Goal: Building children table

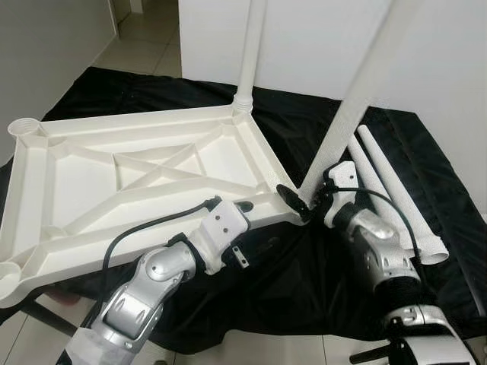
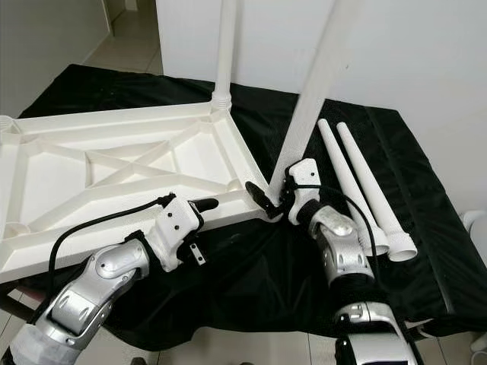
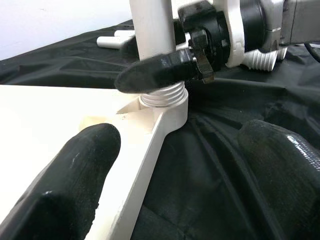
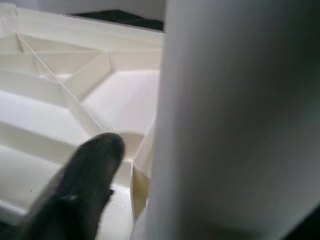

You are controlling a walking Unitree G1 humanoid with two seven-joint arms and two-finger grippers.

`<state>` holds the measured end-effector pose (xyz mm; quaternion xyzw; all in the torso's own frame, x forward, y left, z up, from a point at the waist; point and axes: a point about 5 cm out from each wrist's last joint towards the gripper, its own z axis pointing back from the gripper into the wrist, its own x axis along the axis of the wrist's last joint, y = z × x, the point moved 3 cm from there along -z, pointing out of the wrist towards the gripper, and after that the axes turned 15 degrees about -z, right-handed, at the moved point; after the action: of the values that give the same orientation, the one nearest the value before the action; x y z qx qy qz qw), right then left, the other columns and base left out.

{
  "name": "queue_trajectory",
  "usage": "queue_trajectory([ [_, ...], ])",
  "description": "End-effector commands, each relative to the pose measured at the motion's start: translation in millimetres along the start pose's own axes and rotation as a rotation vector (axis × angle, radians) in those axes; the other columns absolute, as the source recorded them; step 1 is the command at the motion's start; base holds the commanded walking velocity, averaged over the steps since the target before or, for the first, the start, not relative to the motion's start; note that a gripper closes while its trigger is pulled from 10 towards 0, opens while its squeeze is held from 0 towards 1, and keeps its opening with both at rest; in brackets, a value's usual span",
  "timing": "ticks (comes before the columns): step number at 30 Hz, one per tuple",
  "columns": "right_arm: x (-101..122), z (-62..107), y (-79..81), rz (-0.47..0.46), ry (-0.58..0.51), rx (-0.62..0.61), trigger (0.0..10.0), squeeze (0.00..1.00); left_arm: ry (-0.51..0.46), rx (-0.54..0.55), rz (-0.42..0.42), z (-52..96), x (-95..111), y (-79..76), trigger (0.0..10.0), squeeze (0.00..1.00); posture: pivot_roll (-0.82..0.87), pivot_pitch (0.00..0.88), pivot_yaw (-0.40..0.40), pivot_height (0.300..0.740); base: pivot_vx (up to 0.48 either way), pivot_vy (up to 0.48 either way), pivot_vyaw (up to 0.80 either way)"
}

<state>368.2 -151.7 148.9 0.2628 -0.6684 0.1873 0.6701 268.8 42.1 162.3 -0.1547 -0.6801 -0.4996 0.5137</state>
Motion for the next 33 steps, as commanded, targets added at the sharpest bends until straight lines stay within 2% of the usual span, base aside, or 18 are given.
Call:
queue_trajectory([
  [1,-3.1,0.7,-1.9,0.021,0.033,0.011,0.0,0.00,0.004,-0.033,0.007,-0.4,-1.5,-3.1,10.0,0.00,0.07,0.067,-0.082,0.740,0.000,0.000,0.00],
  [4,-6.2,2.2,-4.4,0.021,0.057,0.017,0.0,0.00,0.006,-0.028,0.006,-0.1,-1.7,-1.9,10.0,0.00,0.07,0.067,-0.082,0.740,0.000,0.000,0.00],
  [8,-18.1,12.2,-13.0,-0.007,0.115,0.020,0.0,0.00,0.007,-0.021,0.007,0.4,-1.7,-2.3,10.0,0.00,0.07,0.070,-0.087,0.740,0.000,0.000,0.00],
  [14,-24.2,17.0,-14.0,-0.039,0.118,0.024,0.0,0.00,0.006,-0.025,0.010,0.2,-1.4,-3.4,10.0,0.00,0.06,0.073,-0.083,0.740,0.000,0.000,0.00],
  [15,-25.2,17.1,-13.0,-0.060,0.107,0.013,10.0,0.00,0.006,-0.027,0.009,0.3,-1.4,-3.2,10.0,0.00,0.06,0.074,-0.082,0.740,0.000,0.000,0.00],
  [19,-24.8,16.2,-9.8,-0.070,0.079,-0.014,10.0,0.00,0.007,-0.029,0.008,1.0,-1.5,-2.9,10.0,0.00,0.06,0.076,-0.083,0.740,0.000,0.000,0.00],
  [21,-23.6,12.7,-9.3,-0.058,0.053,-0.106,10.0,0.00,0.009,-0.031,0.008,1.7,-1.8,-3.4,10.0,0.00,0.06,0.078,-0.085,0.740,0.000,0.000,0.00],
  [23,-24.4,9.1,-7.4,-0.087,0.023,-0.227,10.0,0.00,0.010,-0.031,0.009,2.1,-1.9,-4.4,10.0,0.00,0.07,0.077,-0.085,0.740,0.000,0.000,0.00],
  [24,-24.4,9.1,-7.4,-0.087,0.023,-0.227,10.0,0.00,0.010,-0.031,0.009,2.1,-1.9,-4.4,10.0,0.00,0.07,0.077,-0.085,0.740,0.000,0.000,0.00],
  [30,-33.3,8.5,-1.3,-0.175,-0.021,-0.458,10.0,0.00,0.013,-0.034,0.009,3.0,-2.4,-5.3,10.0,0.00,0.07,0.076,-0.083,0.740,0.000,0.000,0.00],
  [33,-35.9,9.7,2.5,-0.188,-0.032,-0.526,10.0,0.00,0.015,-0.035,0.009,3.6,-2.7,-5.0,10.0,0.00,0.07,0.074,-0.084,0.740,0.000,0.000,0.00],
])
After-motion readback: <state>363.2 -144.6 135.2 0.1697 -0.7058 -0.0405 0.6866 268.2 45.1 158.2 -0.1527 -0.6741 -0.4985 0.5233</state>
